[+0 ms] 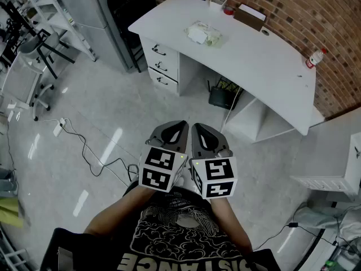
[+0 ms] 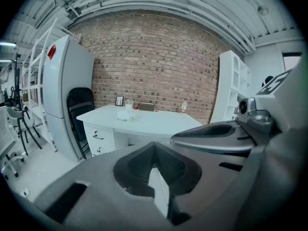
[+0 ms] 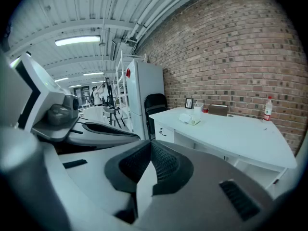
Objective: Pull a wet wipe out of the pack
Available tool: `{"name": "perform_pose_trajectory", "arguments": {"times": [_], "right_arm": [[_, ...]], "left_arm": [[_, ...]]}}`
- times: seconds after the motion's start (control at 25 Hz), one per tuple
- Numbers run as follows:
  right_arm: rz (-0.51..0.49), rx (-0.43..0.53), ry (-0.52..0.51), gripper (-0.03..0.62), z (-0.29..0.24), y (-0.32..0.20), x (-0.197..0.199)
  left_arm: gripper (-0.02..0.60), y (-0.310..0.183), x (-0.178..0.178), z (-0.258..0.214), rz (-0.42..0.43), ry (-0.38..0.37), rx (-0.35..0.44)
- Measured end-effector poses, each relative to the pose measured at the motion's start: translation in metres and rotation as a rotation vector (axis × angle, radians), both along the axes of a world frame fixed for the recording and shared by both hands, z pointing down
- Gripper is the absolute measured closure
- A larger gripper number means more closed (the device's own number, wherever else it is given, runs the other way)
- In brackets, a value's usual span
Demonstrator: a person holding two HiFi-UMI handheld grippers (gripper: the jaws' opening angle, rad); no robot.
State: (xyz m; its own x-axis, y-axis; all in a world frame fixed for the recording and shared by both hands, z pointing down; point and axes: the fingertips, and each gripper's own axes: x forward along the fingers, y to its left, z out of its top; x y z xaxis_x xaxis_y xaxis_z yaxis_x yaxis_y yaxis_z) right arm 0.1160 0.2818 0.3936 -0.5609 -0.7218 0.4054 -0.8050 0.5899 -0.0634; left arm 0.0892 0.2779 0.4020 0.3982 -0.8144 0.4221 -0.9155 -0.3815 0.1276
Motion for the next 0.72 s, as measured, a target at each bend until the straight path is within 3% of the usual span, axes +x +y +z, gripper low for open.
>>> {"name": "perform_pose_trajectory", "arguments": {"times": [0.72], "right_arm": [[0.014, -0.027, -0.033, 0.576, 0.009, -0.014, 0.005]], "left_arm": [[0.570, -0.014, 0.006, 0.012, 0.014, 0.019, -0.029]]}}
